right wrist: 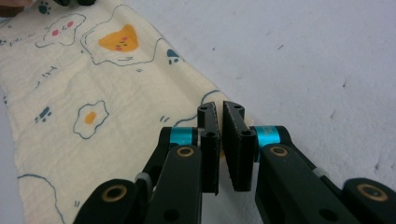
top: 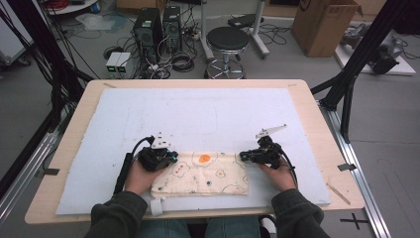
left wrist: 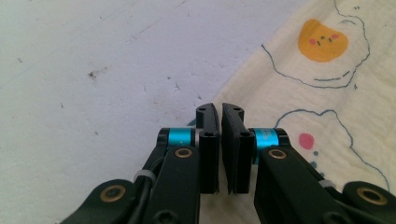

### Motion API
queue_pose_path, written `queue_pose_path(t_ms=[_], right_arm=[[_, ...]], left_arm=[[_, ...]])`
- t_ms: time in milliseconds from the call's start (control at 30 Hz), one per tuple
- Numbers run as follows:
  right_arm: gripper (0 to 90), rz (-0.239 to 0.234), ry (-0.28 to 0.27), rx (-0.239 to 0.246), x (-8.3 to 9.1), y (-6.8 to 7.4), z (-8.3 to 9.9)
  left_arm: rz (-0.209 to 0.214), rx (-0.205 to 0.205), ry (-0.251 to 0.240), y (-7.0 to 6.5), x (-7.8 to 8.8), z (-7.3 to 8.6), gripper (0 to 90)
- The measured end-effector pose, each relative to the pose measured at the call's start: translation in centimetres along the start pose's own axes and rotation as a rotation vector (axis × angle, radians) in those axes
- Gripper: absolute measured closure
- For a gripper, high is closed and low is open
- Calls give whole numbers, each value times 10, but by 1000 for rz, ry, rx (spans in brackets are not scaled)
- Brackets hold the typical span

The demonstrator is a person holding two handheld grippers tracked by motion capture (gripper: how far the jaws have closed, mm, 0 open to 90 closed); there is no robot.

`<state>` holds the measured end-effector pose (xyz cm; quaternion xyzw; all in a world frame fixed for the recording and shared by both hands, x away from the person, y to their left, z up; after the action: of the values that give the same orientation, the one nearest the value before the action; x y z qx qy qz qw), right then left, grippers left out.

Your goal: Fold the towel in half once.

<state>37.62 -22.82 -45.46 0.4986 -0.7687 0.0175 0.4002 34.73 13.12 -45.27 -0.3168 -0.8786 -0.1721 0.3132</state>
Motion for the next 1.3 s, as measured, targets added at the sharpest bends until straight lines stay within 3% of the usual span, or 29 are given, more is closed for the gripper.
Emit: queue_pose_path(t_ms=[133, 200, 333, 500, 667, 967, 1300], right_arm=[[808, 1, -13, 25, 0, 4, -2], [807, -13, -58, 54, 5, 12, -10], [807, -22, -66, 73, 4, 17, -19], [807, -27, -23, 70, -14, 15, -23], [808, -9, 44, 78, -25, 12, -20], [816, -4, 30, 59, -14, 7, -10], [816, 16, 13, 57, 1, 4, 1]], left_arm=[[-2, 0, -5, 0, 2, -1, 805], [4, -2, -39, 1, 8, -2, 784], [-13, 16, -96, 7, 20, -4, 800], [-24, 45, -40, 17, 16, 5, 820], [-31, 33, -5, 17, 11, 7, 823], [-10, 48, 11, 21, 10, 11, 827], [0, 31, 10, 21, 13, 13, 808]])
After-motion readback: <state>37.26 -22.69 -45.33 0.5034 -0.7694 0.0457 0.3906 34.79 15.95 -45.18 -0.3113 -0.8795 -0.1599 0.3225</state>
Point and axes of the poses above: each handheld gripper's, and its own axes: x roughly backward along the jaws, z roughly out of its underside, y roughly to its left, the point moved 2 cm from there along -x, roughly forward along the jaws, and after that the axes turned 7 degrees about -z, right-handed, at the moved point
